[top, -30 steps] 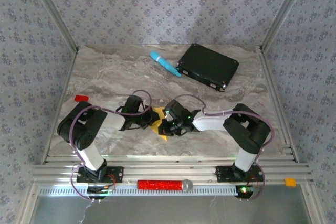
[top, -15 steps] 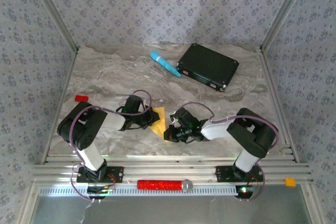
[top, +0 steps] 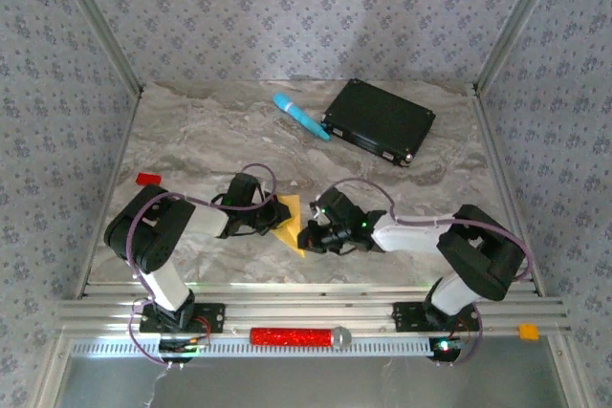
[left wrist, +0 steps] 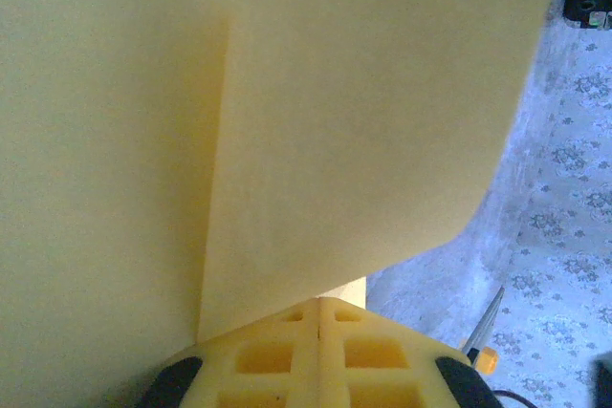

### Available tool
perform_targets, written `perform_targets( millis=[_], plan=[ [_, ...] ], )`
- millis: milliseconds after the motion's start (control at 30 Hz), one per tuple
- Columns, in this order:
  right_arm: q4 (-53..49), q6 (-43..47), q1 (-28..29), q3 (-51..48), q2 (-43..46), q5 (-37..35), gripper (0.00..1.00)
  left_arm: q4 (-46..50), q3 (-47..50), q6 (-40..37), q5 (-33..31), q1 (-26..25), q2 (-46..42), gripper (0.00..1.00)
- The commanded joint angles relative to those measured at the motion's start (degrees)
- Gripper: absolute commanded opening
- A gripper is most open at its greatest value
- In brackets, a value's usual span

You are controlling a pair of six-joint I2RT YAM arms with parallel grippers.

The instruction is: Fold a paper plane with a square sheet of paper (pick it up from the middle)

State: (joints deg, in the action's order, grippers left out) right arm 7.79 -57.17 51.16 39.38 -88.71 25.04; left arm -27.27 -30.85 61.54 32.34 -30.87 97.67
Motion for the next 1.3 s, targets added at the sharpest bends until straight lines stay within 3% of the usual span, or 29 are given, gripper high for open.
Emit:
perform_targets(
  millis=[0, 367, 767, 1067, 1267],
  plan=[
    [-3.08, 2.13, -1.39, 4.60, -3.47, 1.28, 0.00, 5.30, 1.24, 0.14, -3.01, 0.18, 2.44, 0.03],
    [-2.57, 1.47, -4.25, 7.71, -14.41, -0.25, 0.00, 4.45, 1.25, 0.51, -2.98, -0.02, 2.09, 0.03],
    [-6.46, 4.88, -3.76, -1.08, -11.07, 1.48, 0.00, 7.31, 0.48, -0.45, -3.28, -0.82, -1.21, 0.04],
    [-6.06, 5.40, -2.93, 7.35, -7.60, 1.68, 0.00, 5.77, 1.34, 0.78, -4.52, -1.21, 0.07, 0.03],
    [-5.13, 4.23, -2.43, 11.25, -13.07, 0.45, 0.00, 6.37, 0.71, 0.32, -4.30, -1.17, 0.18, 0.03]
  ],
)
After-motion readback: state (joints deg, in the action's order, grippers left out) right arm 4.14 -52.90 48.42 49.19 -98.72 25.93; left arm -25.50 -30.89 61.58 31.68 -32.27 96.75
